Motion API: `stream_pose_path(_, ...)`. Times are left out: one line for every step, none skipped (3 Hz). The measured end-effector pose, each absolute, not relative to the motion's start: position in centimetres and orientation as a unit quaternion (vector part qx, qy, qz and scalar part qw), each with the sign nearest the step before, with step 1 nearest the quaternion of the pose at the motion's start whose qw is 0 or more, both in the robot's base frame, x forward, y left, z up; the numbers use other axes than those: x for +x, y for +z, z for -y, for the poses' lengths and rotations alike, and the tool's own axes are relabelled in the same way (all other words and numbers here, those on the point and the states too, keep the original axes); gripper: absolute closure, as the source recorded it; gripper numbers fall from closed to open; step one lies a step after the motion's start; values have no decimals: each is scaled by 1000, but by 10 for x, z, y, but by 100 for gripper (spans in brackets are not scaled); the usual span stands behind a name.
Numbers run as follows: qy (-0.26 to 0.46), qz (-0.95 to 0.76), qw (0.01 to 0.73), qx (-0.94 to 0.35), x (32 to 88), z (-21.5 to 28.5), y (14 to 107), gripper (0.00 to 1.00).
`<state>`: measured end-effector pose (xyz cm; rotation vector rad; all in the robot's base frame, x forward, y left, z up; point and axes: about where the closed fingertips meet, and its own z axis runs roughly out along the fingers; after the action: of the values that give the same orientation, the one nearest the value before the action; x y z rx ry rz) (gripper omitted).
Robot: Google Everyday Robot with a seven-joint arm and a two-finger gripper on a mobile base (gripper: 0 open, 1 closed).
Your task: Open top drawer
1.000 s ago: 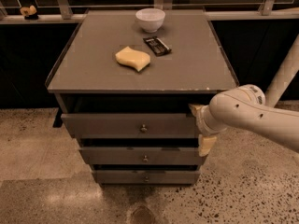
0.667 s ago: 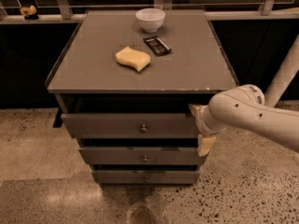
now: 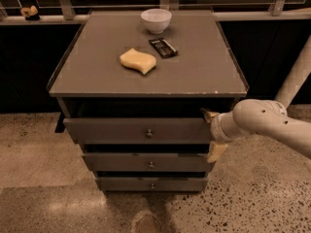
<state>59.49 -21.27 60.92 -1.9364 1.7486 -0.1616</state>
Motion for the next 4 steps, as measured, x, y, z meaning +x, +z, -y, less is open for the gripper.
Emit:
stream_pose_path(-60, -646, 261, -715, 595, 213, 609, 0)
stream_pose_path(-60, -646, 261, -715, 595, 213, 609, 19)
stream_pose_path(-60, -646, 261, -715, 595, 213, 609, 41)
stream_pose_path(-60, -646, 261, -715, 595, 213, 609, 65)
